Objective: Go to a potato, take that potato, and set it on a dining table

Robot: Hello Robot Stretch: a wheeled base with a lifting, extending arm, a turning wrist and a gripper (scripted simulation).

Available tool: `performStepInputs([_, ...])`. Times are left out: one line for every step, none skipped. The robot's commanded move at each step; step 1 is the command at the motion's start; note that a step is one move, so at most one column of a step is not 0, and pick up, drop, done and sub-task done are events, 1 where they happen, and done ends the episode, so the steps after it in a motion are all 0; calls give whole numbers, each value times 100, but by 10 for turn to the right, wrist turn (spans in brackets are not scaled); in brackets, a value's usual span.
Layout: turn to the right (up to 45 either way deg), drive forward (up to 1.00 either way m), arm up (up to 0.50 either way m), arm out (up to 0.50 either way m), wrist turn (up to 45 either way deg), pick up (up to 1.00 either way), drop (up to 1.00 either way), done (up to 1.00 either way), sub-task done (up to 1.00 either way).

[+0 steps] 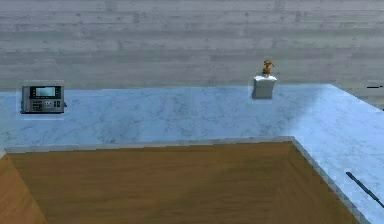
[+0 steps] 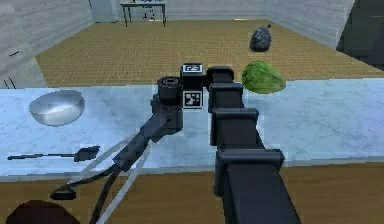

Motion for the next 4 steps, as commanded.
performStepInputs([0, 0, 0, -20, 0, 0, 0, 0, 0])
performStepInputs([450, 0, 0, 0, 0, 0, 0, 0, 0])
performStepInputs([450, 0, 0, 0, 0, 0, 0, 0, 0])
performStepInputs([450, 0, 0, 0, 0, 0, 0, 0, 0])
